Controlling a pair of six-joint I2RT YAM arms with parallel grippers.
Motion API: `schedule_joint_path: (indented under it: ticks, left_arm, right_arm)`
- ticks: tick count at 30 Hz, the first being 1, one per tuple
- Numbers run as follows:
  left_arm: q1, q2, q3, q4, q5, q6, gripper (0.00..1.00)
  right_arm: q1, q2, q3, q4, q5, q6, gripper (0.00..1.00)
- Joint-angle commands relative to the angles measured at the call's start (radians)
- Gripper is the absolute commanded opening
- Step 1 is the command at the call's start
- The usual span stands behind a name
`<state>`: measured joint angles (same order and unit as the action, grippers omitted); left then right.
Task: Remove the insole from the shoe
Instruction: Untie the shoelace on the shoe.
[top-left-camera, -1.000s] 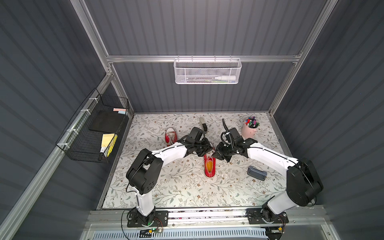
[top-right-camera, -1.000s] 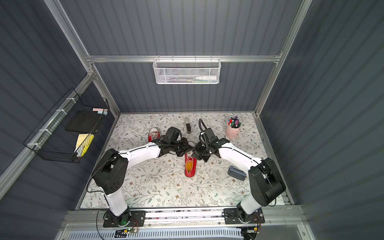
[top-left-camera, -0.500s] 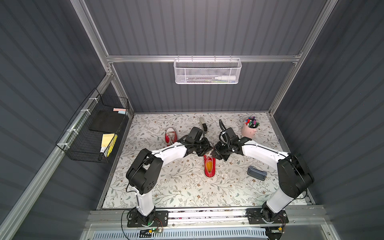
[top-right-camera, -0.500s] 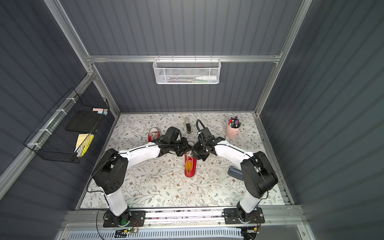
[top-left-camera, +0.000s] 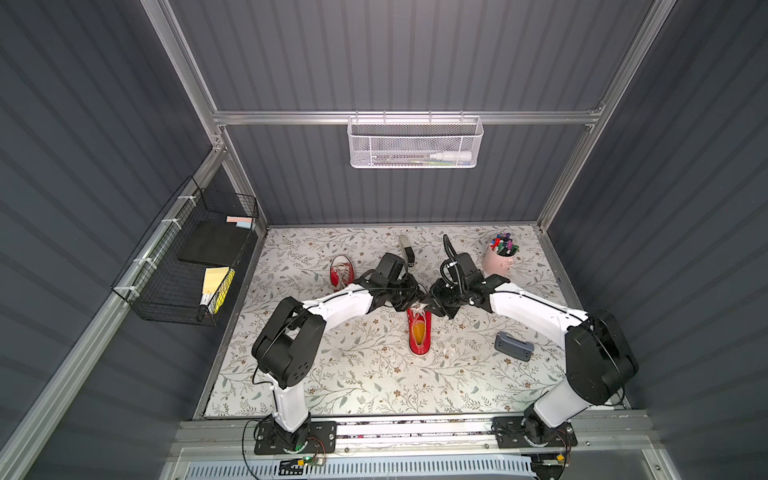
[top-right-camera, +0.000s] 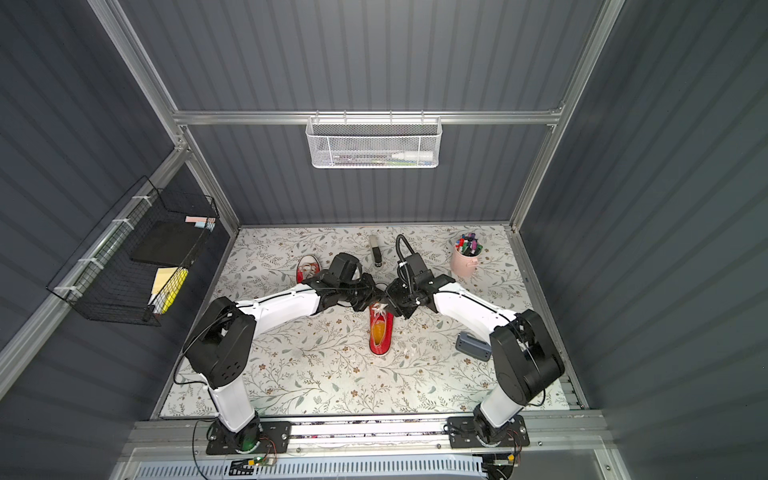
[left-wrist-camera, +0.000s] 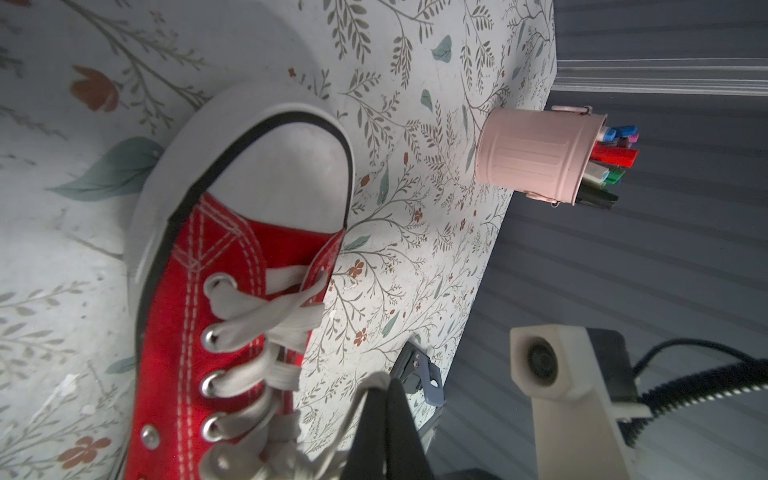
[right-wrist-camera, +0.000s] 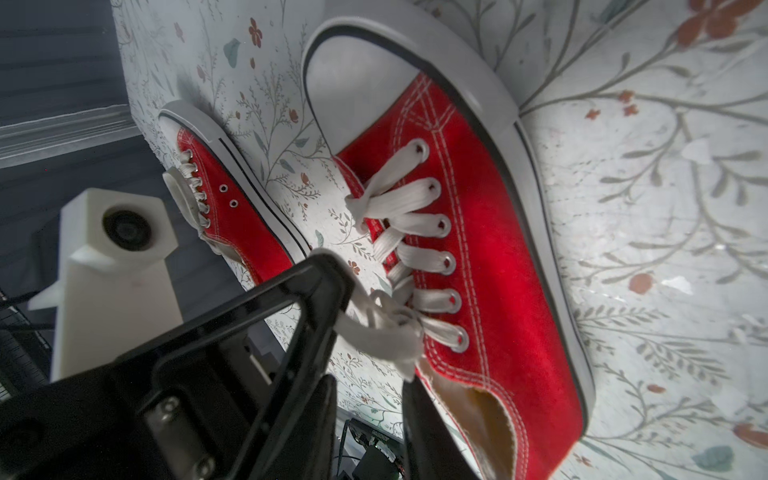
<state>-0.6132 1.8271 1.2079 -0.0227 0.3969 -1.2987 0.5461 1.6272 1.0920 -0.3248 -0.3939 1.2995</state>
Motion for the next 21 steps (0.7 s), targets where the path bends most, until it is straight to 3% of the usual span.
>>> schedule_joint_path:
  ticks: [1,11,21]
  left_arm:
    - [0.003,0.002,-0.005,0.006,-0.001,-0.007,0.0]
    - [0.003,-0.005,-0.007,0.005,-0.004,-0.007,0.0]
    - [0.003,-0.005,-0.006,-0.002,-0.01,-0.002,0.0]
  right_arm:
    - [0.0,0.038,0.013,0.005,0.01,-0.015,0.31]
    - [-0.002,0.072,0.052,-0.025,0.02,-0.045,0.25]
    - [-0.003,0.03,0.056,-0.079,0.005,-0.056,0.08]
